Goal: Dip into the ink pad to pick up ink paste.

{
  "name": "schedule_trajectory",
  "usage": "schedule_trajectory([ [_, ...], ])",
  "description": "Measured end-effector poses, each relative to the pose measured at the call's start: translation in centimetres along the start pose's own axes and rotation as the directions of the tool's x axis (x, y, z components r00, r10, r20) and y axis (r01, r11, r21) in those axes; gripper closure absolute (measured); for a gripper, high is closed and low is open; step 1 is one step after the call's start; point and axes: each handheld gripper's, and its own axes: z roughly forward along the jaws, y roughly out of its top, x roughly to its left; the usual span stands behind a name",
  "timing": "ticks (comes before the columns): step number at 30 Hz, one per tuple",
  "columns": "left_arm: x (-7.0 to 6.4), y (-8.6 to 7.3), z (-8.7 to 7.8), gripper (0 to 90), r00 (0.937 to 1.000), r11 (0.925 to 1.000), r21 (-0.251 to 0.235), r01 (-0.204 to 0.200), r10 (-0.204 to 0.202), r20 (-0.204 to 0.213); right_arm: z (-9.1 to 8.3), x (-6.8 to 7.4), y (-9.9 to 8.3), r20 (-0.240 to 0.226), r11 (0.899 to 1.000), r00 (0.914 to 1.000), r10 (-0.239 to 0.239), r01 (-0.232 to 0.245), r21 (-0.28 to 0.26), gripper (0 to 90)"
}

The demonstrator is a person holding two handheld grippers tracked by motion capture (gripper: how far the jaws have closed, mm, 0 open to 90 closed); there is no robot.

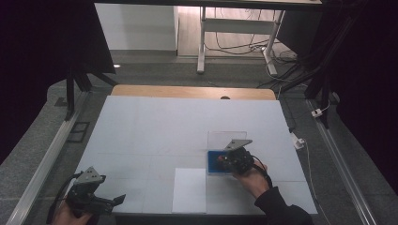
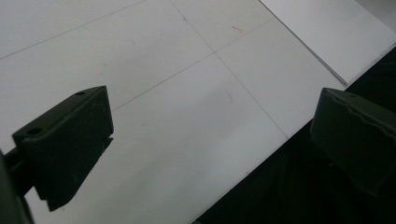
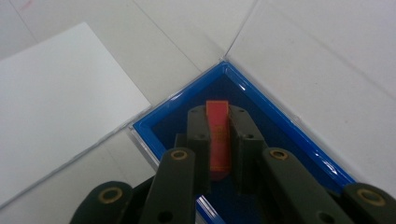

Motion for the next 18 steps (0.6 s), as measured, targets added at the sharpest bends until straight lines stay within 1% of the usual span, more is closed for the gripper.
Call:
schedule_trajectory([
  [1,0.0,0.0,0.0,0.0,1.0,1.0,-0.001,0.001,-0.001,0.0,0.0,0.0,0.0,0.0,1.0,1.0,0.0,0.0,0.0,80.5],
  [2,0.0,0.0,0.0,0.0,1.0,1.0,-0.001,0.002,-0.002,0.002,0.0,-0.5,-0.1,-0.023,1.0,0.9994,0.026,-0.026,-0.009,80.5],
  [3,0.0,0.0,0.0,0.0,1.0,1.0,-0.003,0.003,-0.003,0.002,0.0,-0.6,-0.2,-0.031,0.999,0.9989,0.036,-0.037,-0.013,80.5],
  [4,0.0,0.0,0.0,0.0,1.0,1.0,-0.003,0.003,-0.003,0.002,0.0,-0.6,-0.2,-0.031,0.999,0.9989,0.036,-0.037,-0.013,80.5],
  [6,0.0,0.0,0.0,0.0,1.0,1.0,-0.002,0.002,-0.002,0.002,0.0,-0.5,-0.2,-0.024,1.0,0.9994,0.026,-0.027,-0.008,80.5],
  [7,0.0,0.0,0.0,0.0,1.0,1.0,-0.001,0.001,-0.001,0.002,0.0,0.0,0.0,0.002,1.0,1.0,-0.005,0.005,-0.005,80.4],
  [8,0.0,0.0,0.0,0.0,1.0,1.0,-0.001,0.0,0.0,0.0,0.0,0.0,0.0,0.002,1.0,1.0,-0.005,0.005,-0.005,80.4],
  [10,0.0,0.0,0.0,0.0,1.0,1.0,-0.002,0.001,-0.001,0.001,0.0,0.6,0.1,0.032,0.999,0.9988,-0.038,0.038,0.004,80.4],
  [12,0.0,0.0,0.0,0.0,1.0,1.0,-0.003,0.004,-0.004,0.003,0.0,0.5,0.0,0.026,0.999,0.9991,-0.033,0.033,0.002,80.4],
  [13,0.0,0.0,0.0,0.0,1.0,1.0,-0.003,0.004,-0.004,0.002,0.0,0.0,-0.1,0.003,1.0,1.0,-0.001,0.001,-0.008,80.3],
  [14,0.0,0.0,0.0,0.0,1.0,1.0,-0.003,0.003,-0.003,0.001,0.0,-0.2,-0.2,-0.009,1.0,0.9999,0.014,-0.014,-0.016,80.3],
  [18,0.1,0.0,-0.1,0.0,1.0,1.0,-0.005,0.004,-0.004,0.002,0.0,-0.1,-0.1,-0.007,1.0,1.0,0.003,-0.003,-0.013,80.1],
])
